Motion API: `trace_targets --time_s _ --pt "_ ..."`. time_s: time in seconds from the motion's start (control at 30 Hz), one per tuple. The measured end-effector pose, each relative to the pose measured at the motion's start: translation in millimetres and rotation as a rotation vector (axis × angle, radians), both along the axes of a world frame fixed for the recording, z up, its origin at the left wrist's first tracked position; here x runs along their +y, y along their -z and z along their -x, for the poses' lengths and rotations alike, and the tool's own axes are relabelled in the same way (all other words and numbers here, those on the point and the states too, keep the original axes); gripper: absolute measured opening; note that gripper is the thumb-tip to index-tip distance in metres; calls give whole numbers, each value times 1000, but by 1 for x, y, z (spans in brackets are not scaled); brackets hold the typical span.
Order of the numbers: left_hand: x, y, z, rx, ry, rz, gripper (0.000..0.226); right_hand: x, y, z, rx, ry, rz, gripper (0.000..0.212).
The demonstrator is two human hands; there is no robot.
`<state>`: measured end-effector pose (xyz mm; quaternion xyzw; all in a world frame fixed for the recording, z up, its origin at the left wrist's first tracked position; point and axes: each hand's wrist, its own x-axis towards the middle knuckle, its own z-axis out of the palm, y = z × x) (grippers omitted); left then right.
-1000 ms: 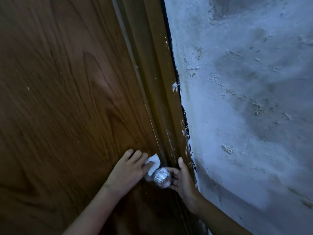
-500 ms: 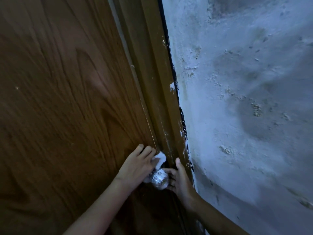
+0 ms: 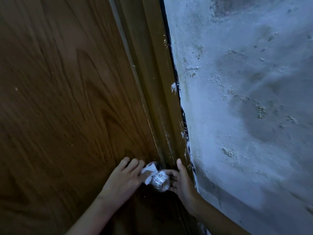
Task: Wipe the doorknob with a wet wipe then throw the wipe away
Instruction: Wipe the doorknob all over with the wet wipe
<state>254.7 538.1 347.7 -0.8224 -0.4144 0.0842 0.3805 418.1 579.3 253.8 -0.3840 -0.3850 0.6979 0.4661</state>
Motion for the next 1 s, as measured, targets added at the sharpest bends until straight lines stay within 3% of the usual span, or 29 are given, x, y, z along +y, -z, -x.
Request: trace_targets --time_s 0.13,0.3,0.4,0.5,0.63,0.8,0.9,1.0 --pt "16 -14 -25 80 -39 124 55 1 -3 0 -9 -15 26 65" --pt "42 -11 -46 202 -68 118 38 -2 -7 0 -10 -29 26 67" --pt "38 -15 -41 152 -45 48 38 -3 -8 0 -5 -30 25 65" --pt "22 -11 -22 -74 -23 -1 49 -4 -11 -2 18 -40 39 63" --pt "-5 8 6 -244 30 -209 29 -8 -15 -5 -8 -38 -8 53" --pt "-25 9 12 -520 3 -153 36 -22 -18 -8 -238 145 -255 11" --pt "-29 9 0 -814 37 -50 21 -32 -35 -8 -421 173 -548 22" --pt "-30 4 -14 -1100 8 97 30 -38 -55 -4 -488 100 -702 37"
